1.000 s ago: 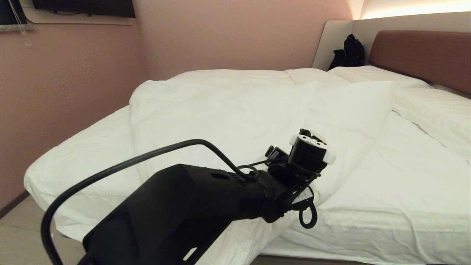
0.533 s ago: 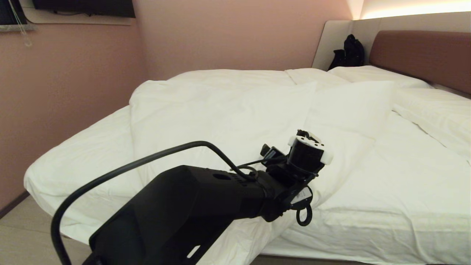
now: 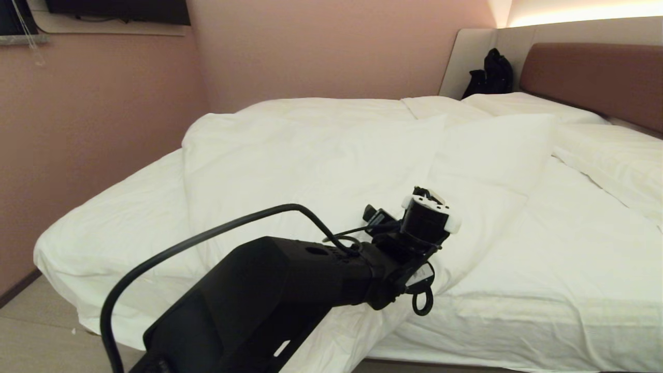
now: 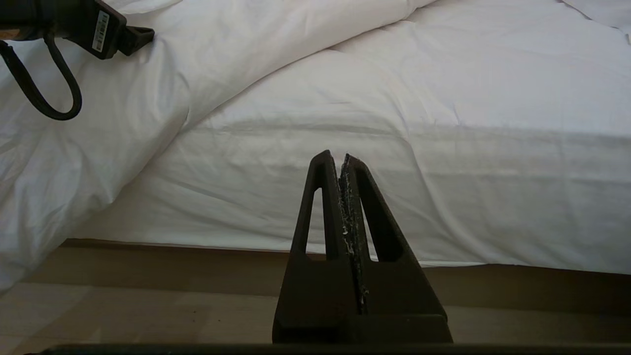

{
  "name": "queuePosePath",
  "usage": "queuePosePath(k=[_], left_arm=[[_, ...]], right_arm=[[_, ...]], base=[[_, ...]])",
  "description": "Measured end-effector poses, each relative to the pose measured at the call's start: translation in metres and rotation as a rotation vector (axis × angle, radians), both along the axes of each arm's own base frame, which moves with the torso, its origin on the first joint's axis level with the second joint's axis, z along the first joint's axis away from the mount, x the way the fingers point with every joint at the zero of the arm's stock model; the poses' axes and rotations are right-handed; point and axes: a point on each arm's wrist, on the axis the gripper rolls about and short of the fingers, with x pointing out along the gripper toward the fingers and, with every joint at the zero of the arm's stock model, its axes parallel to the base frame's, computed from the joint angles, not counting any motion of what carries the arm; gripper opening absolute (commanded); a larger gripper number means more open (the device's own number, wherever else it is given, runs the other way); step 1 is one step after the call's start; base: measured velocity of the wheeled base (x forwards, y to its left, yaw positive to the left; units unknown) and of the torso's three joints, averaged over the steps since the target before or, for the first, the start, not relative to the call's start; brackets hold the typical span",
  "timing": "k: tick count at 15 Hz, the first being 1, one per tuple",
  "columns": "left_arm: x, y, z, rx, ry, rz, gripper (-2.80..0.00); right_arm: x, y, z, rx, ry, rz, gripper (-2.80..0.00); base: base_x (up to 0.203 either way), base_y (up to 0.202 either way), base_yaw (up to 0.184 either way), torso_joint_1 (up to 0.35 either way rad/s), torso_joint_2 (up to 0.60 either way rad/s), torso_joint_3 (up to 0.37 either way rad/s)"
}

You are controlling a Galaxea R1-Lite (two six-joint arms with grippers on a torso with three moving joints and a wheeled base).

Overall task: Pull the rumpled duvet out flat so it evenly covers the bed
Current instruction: Hold the folded corner of the quilt

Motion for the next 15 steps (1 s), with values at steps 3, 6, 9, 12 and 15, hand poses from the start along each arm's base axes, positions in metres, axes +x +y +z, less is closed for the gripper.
queuePosePath(k=[3,6,9,12,15], left_arm=[[0.011,0.009,-0.004,0.01,0.001,0.037,0.0],[0.023,0.019,-0.004,0.036,-0.006,0.083,0.0],[0.03,0.025,-0.001,0.04,-0.024,0.104,0.0],[0.042,0.032,0.006,0.062,-0.096,0.151,0.0],[0.049,0.038,0.002,0.087,-0.101,0.187,0.0]], right_arm=[[0.0,0.0,0.0,0.0,0.0,0.0,-2.8],[0.0,0.0,0.0,0.0,0.001,0.0,-2.8],[0.0,0.0,0.0,0.0,0.0,0.0,-2.8],[0.0,0.0,0.0,0.0,0.0,0.0,-2.8],[0.0,0.0,0.0,0.0,0.0,0.0,-2.8]], base=[[0.0,0.0,0.0,0.0,0.0,0.0],[0.0,0.0,0.0,0.0,0.0,0.0],[0.0,0.0,0.0,0.0,0.0,0.0],[0.0,0.0,0.0,0.0,0.0,0.0],[0.0,0.0,0.0,0.0,0.0,0.0]])
